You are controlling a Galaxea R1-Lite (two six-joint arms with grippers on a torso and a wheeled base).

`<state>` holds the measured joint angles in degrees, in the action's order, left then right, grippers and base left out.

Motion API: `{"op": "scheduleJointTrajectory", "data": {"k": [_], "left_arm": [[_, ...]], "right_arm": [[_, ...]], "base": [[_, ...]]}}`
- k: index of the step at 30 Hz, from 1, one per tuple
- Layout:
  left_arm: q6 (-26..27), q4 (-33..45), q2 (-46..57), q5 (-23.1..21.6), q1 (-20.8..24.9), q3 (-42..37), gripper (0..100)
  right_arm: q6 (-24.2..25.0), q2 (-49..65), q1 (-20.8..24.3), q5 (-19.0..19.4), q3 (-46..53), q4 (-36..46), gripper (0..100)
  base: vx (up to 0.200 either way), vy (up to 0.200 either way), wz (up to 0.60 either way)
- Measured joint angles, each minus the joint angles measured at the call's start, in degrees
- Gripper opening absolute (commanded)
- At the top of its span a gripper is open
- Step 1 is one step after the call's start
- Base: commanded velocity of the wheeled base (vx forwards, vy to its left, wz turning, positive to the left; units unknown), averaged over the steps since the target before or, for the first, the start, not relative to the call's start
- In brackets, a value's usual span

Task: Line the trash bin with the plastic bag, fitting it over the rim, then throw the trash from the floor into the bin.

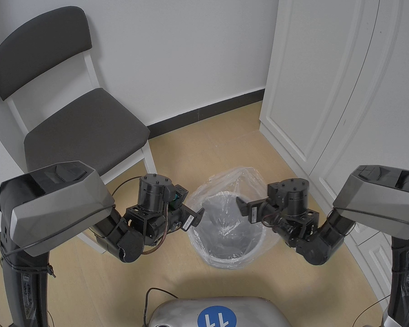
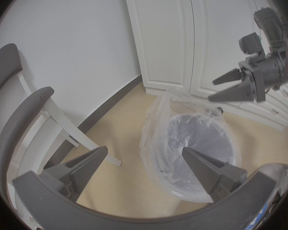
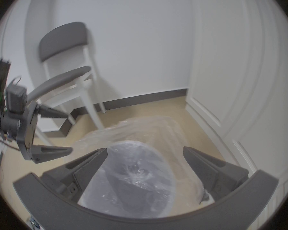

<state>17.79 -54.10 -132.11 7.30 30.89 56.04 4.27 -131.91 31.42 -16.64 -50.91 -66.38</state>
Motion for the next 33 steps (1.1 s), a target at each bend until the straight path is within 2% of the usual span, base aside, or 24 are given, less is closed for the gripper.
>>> {"op": "scheduleJointTrajectory", "data": {"k": [6,9,16,24,33], "left_arm": [[0.2,0.2,-2.9,2.8,0.7,1.7,100],[0.4,0.5,-4.5,4.6,0.8,3.0,100],[1.9,4.4,-7.5,7.0,-2.5,6.9,100],[4.8,8.9,-8.3,7.2,-9.2,9.8,100],[4.9,12.4,-8.8,5.2,-8.6,9.4,100]], "right_arm": [[3.9,1.4,-6.8,-0.7,3.7,-1.5,100],[4.1,1.0,-8.2,-0.4,2.7,0.5,100],[4.0,-0.5,-10.0,0.4,0.9,2.5,100],[2.7,-1.9,-11.7,1.1,0.3,2.8,100],[2.4,-4.1,-12.0,1.5,0.0,2.8,100]], "base": [[0.000,0.000,0.00],[0.000,0.000,0.00],[0.000,0.000,0.00],[0.000,0.000,0.00],[0.000,0.000,0.00]]}}
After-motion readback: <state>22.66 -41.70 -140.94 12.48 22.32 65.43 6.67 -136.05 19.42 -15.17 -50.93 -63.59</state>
